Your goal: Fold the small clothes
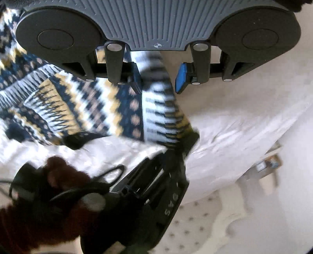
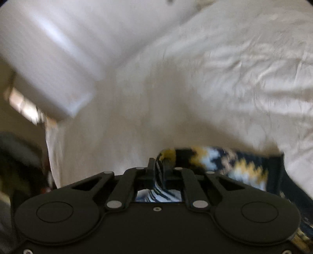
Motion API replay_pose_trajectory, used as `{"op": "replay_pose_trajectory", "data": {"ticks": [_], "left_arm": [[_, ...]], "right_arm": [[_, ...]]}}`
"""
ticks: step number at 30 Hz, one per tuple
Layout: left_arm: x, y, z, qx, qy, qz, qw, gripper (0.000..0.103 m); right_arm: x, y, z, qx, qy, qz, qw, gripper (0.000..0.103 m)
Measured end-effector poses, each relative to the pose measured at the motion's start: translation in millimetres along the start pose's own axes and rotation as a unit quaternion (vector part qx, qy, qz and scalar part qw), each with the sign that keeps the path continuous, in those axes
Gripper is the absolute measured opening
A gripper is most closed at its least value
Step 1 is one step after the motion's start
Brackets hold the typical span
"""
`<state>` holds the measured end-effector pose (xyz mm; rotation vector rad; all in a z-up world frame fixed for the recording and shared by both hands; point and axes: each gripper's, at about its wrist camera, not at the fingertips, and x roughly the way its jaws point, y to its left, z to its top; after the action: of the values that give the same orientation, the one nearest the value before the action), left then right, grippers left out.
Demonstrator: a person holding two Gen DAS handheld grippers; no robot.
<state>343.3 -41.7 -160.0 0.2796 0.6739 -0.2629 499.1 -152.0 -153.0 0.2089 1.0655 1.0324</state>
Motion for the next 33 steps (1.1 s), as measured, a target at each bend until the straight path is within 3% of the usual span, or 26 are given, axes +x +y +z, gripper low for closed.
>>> {"op": "replay_pose_trajectory", "data": {"ticks": [3,5,8,11,12,13,15,18,20,22,25,27,31,33], "left_arm": [[3,6,-3,-0.030,0.039,0.003,0.9988,0.036],[7,10,-4,-0.048,0.054,0.002,0.9974,0.036],[8,17,-3,-0.057,0.073,0.008,0.9956,0.037],[5,22,6,-0.061,0.063,0.016,0.9961,0.037],[7,21,9,-0.053,0.058,0.013,0.9968,0.038],[11,19,10,-0.043,0.060,0.009,0.9973,0.041],[22,14,10,-0.025,0.075,0.004,0.9969,0.041],[43,13,-4,0.008,0.113,0.018,0.9934,0.045],[56,26,-17,-0.022,0.151,0.032,0.9878,0.053],[59,44,-24,-0.084,0.161,0.030,0.9829,0.067],[58,53,-21,-0.088,0.170,0.029,0.9810,0.067],[55,60,-14,-0.087,0.169,0.049,0.9805,0.066],[47,94,1,-0.168,0.164,0.092,0.9677,0.064],[42,101,15,-0.176,0.142,0.087,0.9701,0.064]], "right_arm": [[13,-14,10,0.036,-0.049,0.004,0.998,0.012],[33,-17,17,0.028,-0.034,-0.019,0.999,0.021],[54,-17,27,-0.004,-0.017,-0.072,0.997,0.021],[31,-15,27,0.004,-0.061,-0.086,0.994,0.023],[20,-13,24,0.002,-0.074,-0.093,0.993,0.026],[10,-10,18,0.000,-0.081,-0.102,0.991,0.037],[-8,-8,6,0.002,-0.087,-0.125,0.988,0.048],[-29,-8,-16,0.003,-0.081,-0.168,0.982,0.050],[-40,-8,-34,0.004,-0.073,-0.201,0.977,0.050],[-50,-11,-49,0.013,-0.072,-0.223,0.972,0.050],[-67,-15,-75,0.042,-0.083,-0.254,0.963,0.052],[-76,-20,-93,0.067,-0.089,-0.279,0.954,0.052],[-95,-28,-125,0.104,-0.105,-0.337,0.930,0.056],[-102,-28,-137,0.099,-0.104,-0.372,0.917,0.057]]}}
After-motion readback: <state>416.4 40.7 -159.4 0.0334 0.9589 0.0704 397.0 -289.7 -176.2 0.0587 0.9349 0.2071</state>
